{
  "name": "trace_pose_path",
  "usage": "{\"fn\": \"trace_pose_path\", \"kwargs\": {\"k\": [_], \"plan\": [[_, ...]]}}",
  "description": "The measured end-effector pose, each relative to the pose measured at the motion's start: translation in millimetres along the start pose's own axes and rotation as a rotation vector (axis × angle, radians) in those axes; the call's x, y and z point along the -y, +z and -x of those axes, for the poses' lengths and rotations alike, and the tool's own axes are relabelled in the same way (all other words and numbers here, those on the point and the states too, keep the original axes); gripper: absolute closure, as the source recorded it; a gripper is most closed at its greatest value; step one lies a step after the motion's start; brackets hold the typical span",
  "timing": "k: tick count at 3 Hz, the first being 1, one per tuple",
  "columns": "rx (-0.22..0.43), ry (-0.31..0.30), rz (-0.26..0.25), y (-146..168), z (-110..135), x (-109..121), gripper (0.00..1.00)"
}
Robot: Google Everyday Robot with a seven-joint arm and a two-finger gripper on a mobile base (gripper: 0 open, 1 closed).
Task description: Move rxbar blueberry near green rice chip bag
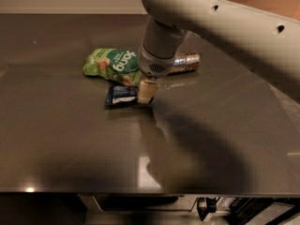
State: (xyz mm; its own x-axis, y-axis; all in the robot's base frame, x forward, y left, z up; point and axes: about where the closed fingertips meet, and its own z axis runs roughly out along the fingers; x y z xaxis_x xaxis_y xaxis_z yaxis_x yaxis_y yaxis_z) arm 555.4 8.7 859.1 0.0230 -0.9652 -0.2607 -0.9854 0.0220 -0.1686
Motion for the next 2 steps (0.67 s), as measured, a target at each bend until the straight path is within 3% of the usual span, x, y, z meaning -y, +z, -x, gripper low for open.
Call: {"fn": "trace_pose_path", "kwargs": {"k": [2], "plan": [[0.001,0.04,-0.081,9.8,-0.9,21.9,0.35]]}}
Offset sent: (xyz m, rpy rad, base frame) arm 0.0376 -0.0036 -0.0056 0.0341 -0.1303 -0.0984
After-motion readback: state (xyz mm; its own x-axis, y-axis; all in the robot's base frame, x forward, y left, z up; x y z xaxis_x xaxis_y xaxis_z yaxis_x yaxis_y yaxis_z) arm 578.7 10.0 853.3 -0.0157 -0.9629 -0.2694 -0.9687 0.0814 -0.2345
